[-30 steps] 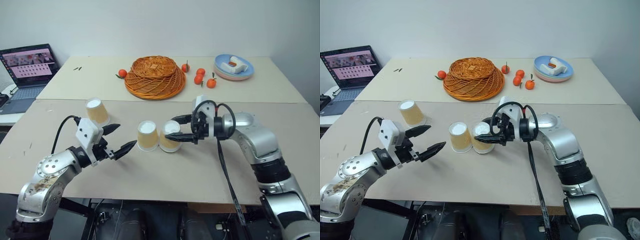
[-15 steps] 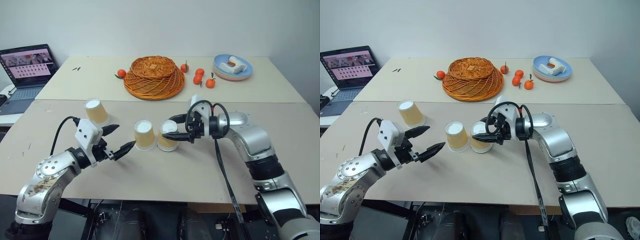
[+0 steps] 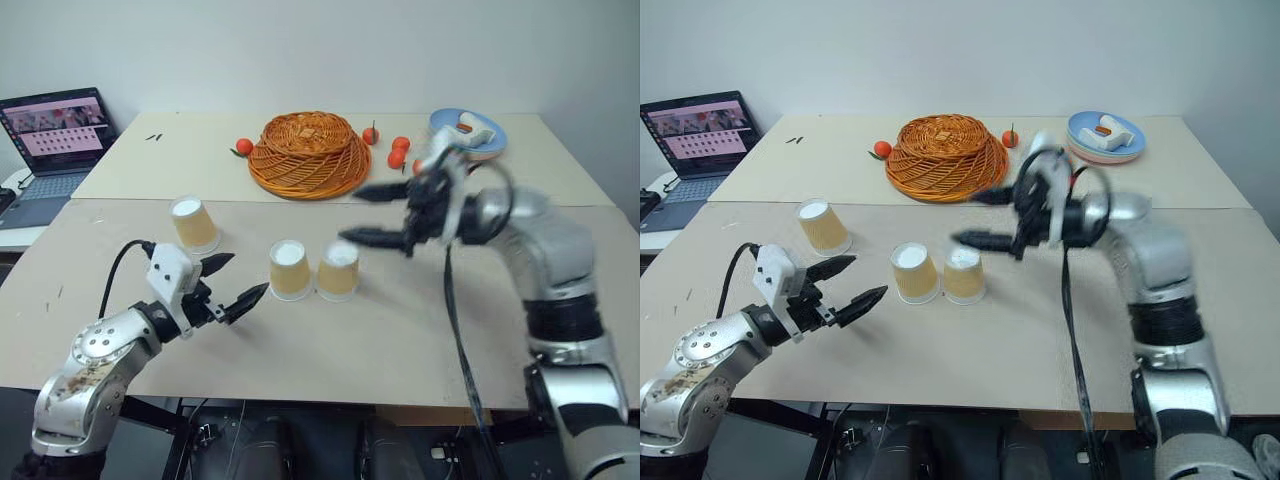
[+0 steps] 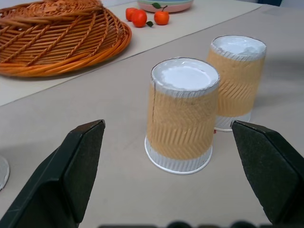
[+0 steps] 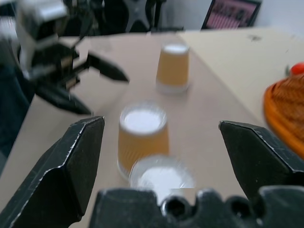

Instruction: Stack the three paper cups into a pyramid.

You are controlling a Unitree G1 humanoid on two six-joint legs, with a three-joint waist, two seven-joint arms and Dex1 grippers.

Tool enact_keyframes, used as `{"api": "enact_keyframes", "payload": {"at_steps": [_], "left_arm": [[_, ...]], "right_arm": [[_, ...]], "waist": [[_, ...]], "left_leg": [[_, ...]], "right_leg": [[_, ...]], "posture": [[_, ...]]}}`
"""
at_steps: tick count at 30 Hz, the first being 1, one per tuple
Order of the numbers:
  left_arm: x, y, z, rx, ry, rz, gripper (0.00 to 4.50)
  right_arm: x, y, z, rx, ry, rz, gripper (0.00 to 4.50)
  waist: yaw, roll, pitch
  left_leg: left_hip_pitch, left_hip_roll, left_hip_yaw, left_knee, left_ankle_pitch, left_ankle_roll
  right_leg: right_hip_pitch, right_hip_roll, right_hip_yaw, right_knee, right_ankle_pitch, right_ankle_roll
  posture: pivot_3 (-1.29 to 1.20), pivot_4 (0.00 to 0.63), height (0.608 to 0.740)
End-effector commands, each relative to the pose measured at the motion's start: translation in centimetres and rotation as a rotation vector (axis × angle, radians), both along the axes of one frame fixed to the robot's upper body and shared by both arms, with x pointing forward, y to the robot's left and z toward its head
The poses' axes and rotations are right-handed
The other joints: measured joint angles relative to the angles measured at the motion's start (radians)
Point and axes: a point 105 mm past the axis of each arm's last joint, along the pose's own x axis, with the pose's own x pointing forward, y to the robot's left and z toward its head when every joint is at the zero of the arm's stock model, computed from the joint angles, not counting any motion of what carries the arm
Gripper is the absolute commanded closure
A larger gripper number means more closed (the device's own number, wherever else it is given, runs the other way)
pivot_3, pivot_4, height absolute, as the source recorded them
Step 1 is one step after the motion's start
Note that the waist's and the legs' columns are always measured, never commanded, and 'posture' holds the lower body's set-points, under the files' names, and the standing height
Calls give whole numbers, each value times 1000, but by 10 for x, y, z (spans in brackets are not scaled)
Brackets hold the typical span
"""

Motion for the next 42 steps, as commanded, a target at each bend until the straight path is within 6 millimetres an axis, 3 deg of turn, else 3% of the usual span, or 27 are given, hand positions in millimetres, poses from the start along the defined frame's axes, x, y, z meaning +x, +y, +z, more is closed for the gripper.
{"api": "enact_keyframes", "payload": {"at_steps": [1, 4, 7, 16, 20, 35, 42], "left_arm": [[2, 33, 22, -37, -126, 236, 0], [4, 83, 22, -59, -154, 523, 0], [7, 102, 14, -43, -147, 601, 0], [58, 90, 4, -35, -131, 484, 0], [80, 94, 6, -40, -129, 477, 0], [129, 75, 20, -42, -146, 378, 0], [139, 66, 18, -68, -122, 351, 0]], "right_arm": [[-14, -5, 34, 50, -76, 20, 25], [-18, -1, 33, 7, -111, 13, 25], [-19, 2, 28, 10, -102, 11, 25], [-20, 2, 18, 13, -88, -5, 25], [-16, 1, 14, 4, -83, -27, 25], [-14, -4, 10, 18, -66, -43, 25], [-13, -4, 9, 19, -62, -48, 25]], "waist": [[0, 0, 0], [-2, 0, 0], [0, 0, 0], [26, -1, 0], [22, -1, 0], [14, -1, 0], [11, -1, 0]], "left_leg": [[0, 0, 0, 0, 0, 0], [1, 0, 0, 0, 0, 0], [2, 0, 0, 0, 0, 0], [-1, -2, -1, 1, 0, 0], [-1, -2, -1, 1, 0, 0], [-2, -2, -2, 0, 0, 0], [-2, -2, -2, 0, 0, -1]], "right_leg": [[0, 0, 0, 0, 0, 0], [1, 0, 1, 0, 0, 0], [1, 0, 1, 0, 0, 0], [3, -2, -1, -2, 1, 2], [2, -2, -1, -2, 1, 2], [2, -2, -1, -2, 1, 2], [2, -2, -1, -2, 1, 2]], "posture": [[0, 150, 638], [0, 150, 638], [0, 150, 638], [0, 150, 638], [0, 150, 638], [0, 150, 638], [0, 150, 638]]}}
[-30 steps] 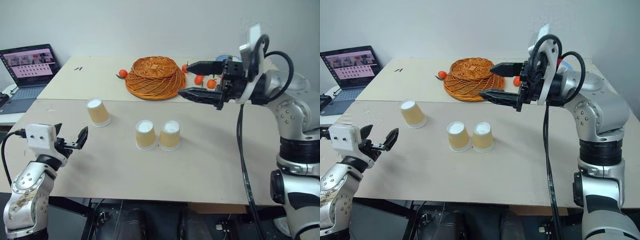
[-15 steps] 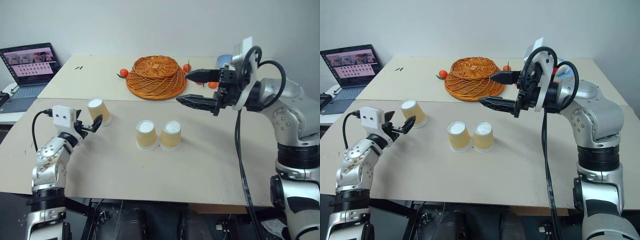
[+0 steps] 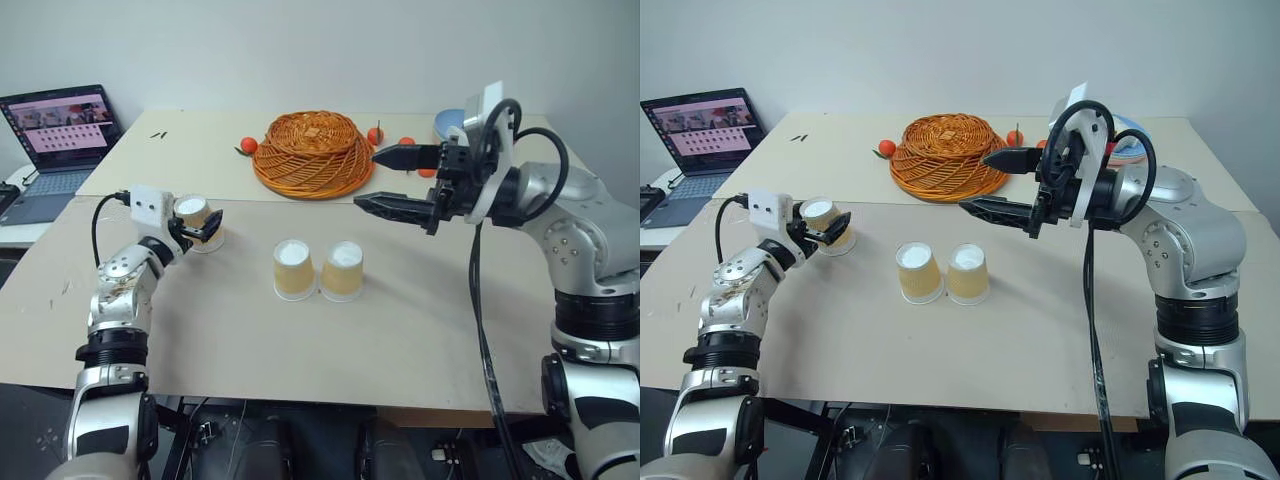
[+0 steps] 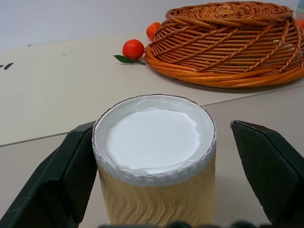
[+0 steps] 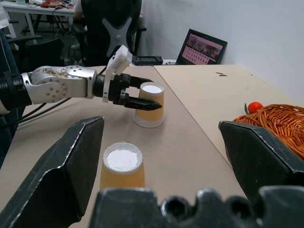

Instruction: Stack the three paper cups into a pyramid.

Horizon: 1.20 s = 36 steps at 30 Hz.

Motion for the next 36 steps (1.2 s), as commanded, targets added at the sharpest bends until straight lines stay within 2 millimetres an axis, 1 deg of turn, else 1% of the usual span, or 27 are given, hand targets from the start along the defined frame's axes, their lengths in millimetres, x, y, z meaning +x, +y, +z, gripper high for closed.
{"api": "enact_keyframes", "payload": {"at_steps": [1, 7, 9, 10, 11, 12, 14, 16, 20, 22, 24, 27, 28, 30, 32, 34, 36], "left_arm": [[5, -3, 15, -8, -51, -6, 0], [5, -2, 13, -18, -50, -6, 0], [5, -2, 13, -23, -52, -4, 492], [5, -2, 13, -24, -52, -5, 609], [5, -3, 13, -23, -50, -10, 1070], [5, -3, 13, -19, -50, -15, 1352], [5, -4, 13, -12, -50, -17, 1352], [5, -4, 13, -14, -51, -18, 1352], [6, -6, 13, -17, -51, -27, 1352], [6, -18, 22, -12, -71, -86, 1352], [5, -33, 42, 7, -117, -166, 1352], [-3, -55, 77, -14, -163, -319, 1352], [-8, -64, 91, -31, -174, -394, 1352], [-26, -87, 119, -57, -191, -577, 1352], [-47, -105, 136, -92, -173, -754, 1352], [-67, -120, 147, -114, -145, -926, 1352], [-79, -129, 151, -146, -102, -1039, 1352]], "right_arm": [[-6, 0, 11, 20, -51, 11, 25], [-5, 1, 9, 15, -50, 7, 25], [-4, 1, 8, 9, -48, 6, 0], [-4, 1, 7, 5, -45, 6, 0], [-4, 1, 5, -2, -41, 8, 0], [-5, 1, 2, -9, -36, 9, 0], [-4, 1, -1, -21, -27, 9, 0], [-4, -1, -9, -46, -16, 5, 0], [2, -10, -25, -86, 10, -35, 0], [5, -20, -38, -121, 29, -82, 0], [8, -30, -45, -140, 33, -130, 0], [8, -39, -49, -138, 46, -167, 0], [8, -41, -52, -146, 49, -181, 0], [7, -44, -58, -159, 56, -196, 0], [6, -45, -60, -155, 61, -206, 0], [6, -48, -62, -154, 63, -224, 0], [7, -51, -64, -155, 63, -244, 0]], "waist": [[-1, 0, 0], [-1, 0, 0], [-1, 0, 0], [-1, 0, 0], [-1, 0, 0], [-1, 0, 0], [-1, 0, 0], [-1, 0, 0], [0, 0, 0], [3, 0, 0], [7, -1, 0], [10, -2, 1], [10, -2, 1], [8, -2, 1], [7, -2, 1], [2, -2, 1], [-3, -2, 1]], "left_leg": [[0, 0, 0, 0, 0, 0], [0, 0, 0, 0, 0, 0], [0, 0, 0, 0, 0, 0], [0, 0, 0, 0, 0, 0], [0, 0, 0, 0, 0, 0], [0, 0, 0, 0, 0, 0], [0, 0, 0, 0, 0, 0], [0, 0, 0, 0, 0, 0], [0, 0, 0, 0, 0, 0], [0, 0, 0, 0, 0, 0], [0, 0, -1, 0, 0, 0], [-1, 0, -1, 1, 1, -1], [-1, 0, -1, 1, 1, -1], [-1, 0, -1, 0, 1, -2], [-1, 0, -1, 0, 3, -6], [0, 0, -1, 0, 4, -7], [1, 0, -1, 0, 4, -7]], "right_leg": [[0, 0, 0, 0, 0, 0], [0, 0, 0, 0, 0, 0], [0, 0, 0, 0, 0, 0], [0, 0, 0, 0, 0, 0], [0, 0, 0, 0, 0, 0], [0, 0, 0, 0, 0, 0], [0, 0, 0, 0, 0, 0], [0, 0, 0, 0, 0, 0], [0, 0, 0, 0, 0, 0], [0, 0, 0, 0, 0, 0], [1, 0, 0, -1, 0, 0], [0, 0, 0, 0, 0, 0], [0, 0, 0, 0, 0, 0], [0, 1, 0, -1, 0, 0], [1, 1, 0, -1, 0, 0], [1, 2, 1, -1, 0, 0], [2, 2, 2, -1, -1, 1]], "posture": [[0, 150, 638], [0, 150, 638], [0, 150, 638], [0, 150, 638], [0, 150, 638], [0, 150, 638], [0, 150, 638], [0, 150, 638], [0, 150, 638], [0, 150, 638], [0, 150, 638], [0, 150, 638], [0, 150, 638], [0, 150, 638], [0, 150, 638], [0, 150, 638], [0, 150, 638]]}}
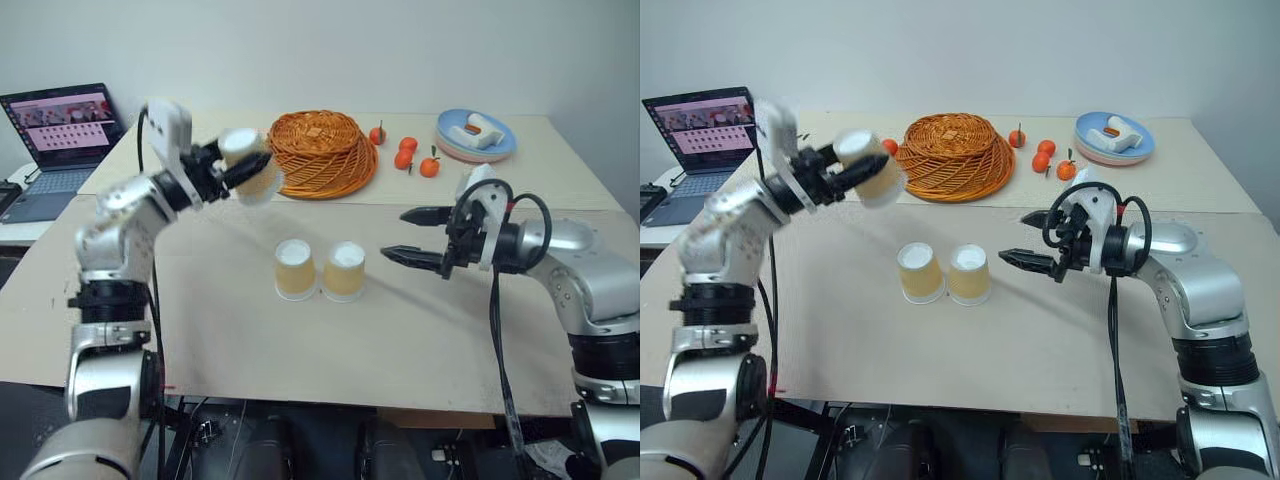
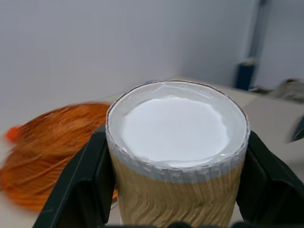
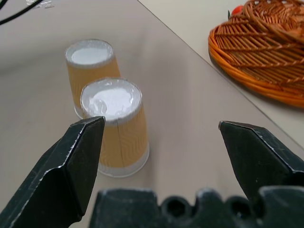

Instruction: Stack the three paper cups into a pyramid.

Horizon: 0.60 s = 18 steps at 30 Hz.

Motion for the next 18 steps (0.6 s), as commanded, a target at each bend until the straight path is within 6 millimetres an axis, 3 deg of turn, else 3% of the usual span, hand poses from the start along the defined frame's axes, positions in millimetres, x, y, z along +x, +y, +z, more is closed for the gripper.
{"api": "enact_keyframes", "payload": {"at_steps": [1, 3, 10, 18], "left_arm": [[-31, -21, 16, -13, 69, -276, 1352], [-39, -29, 20, -29, 119, -375, 1352], [-21, -39, 0, 50, 151, -368, 1352], [-12, -43, -44, 259, 129, -336, 1352]], "right_arm": [[-2, -6, 18, 0, -98, -35, 0], [-1, -9, 16, -8, -102, -56, 0], [-4, -11, 16, 3, -116, -86, 0], [-10, -16, 18, 19, -125, -111, 0]], "waist": [[-5, 0, 0], [-9, 0, 0], [-14, 0, 0], [-12, 0, 1]], "left_leg": [[1, 0, 0, 0, 0, 0], [1, 0, -1, 0, -1, 2], [2, -1, -1, 0, 0, 5], [1, -1, -1, 0, 0, 4]], "right_leg": [[0, 0, 0, 1, 0, 0], [0, 1, 0, 1, 0, 0], [1, 2, 0, 3, 0, 0], [1, 1, 0, 1, -1, 0]], "posture": [[0, 150, 638], [0, 150, 638], [0, 150, 638], [0, 150, 638]]}}
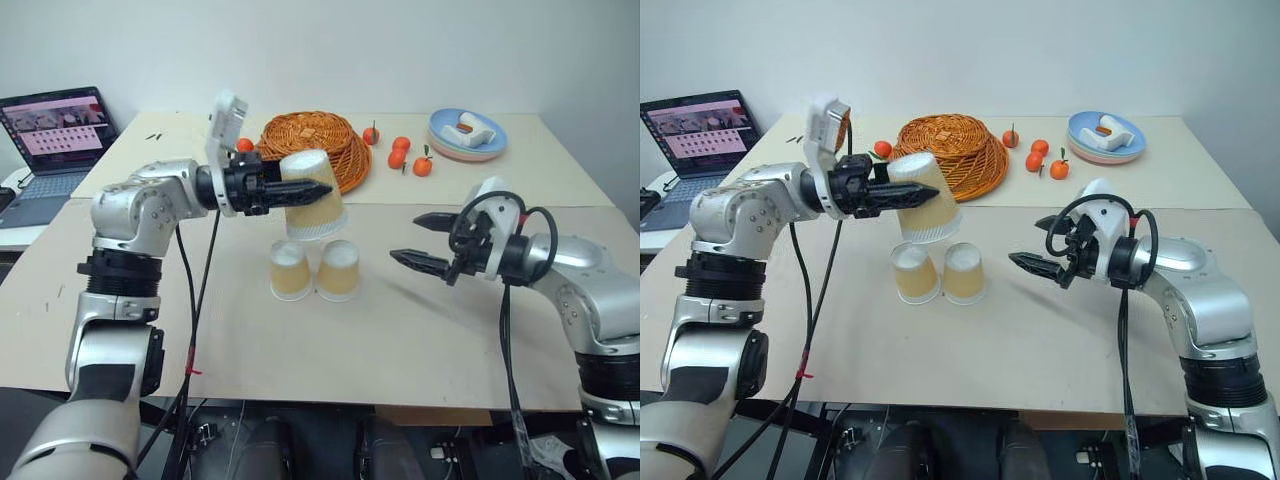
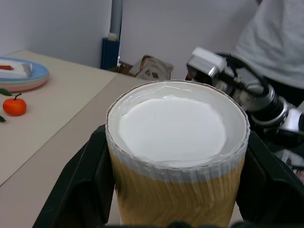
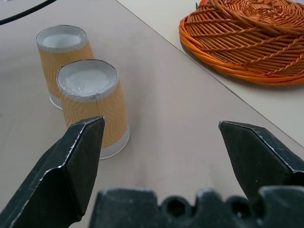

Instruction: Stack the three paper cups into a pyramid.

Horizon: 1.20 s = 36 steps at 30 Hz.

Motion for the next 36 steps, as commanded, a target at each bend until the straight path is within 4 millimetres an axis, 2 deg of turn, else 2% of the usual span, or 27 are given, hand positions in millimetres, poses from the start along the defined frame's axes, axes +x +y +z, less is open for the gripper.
{"api": "enact_keyframes", "payload": {"at_steps": [1, 14, 32, 36], "left_arm": [[-1, 1, -8, 73, -62, -12, 1352], [1, 0, -14, 84, -84, -10, 1352], [7, -14, -22, 83, -97, -10, 1352], [7, -14, -22, 81, -99, -9, 108]], "right_arm": [[-6, -3, 19, 6, -76, -6, 0], [-7, -1, 22, 24, -78, 5, 0], [-9, -1, 25, 31, -82, 2, 0], [-9, -1, 25, 32, -84, -2, 0]], "waist": [[0, 0, 0], [0, 0, 0], [1, 0, 0], [1, 0, 0]], "left_leg": [[0, 0, 0, 0, 0, 0], [0, 0, 0, 0, 0, 1], [0, 0, 0, 0, 0, 1], [0, 0, 0, 0, 0, 1]], "right_leg": [[0, 0, 0, 0, 0, 0], [0, 0, 0, 0, 0, 0], [1, 0, 0, 0, 0, 0], [1, 0, 0, 0, 0, 0]], "posture": [[0, 150, 638], [0, 150, 638], [0, 150, 638], [0, 150, 638]]}}
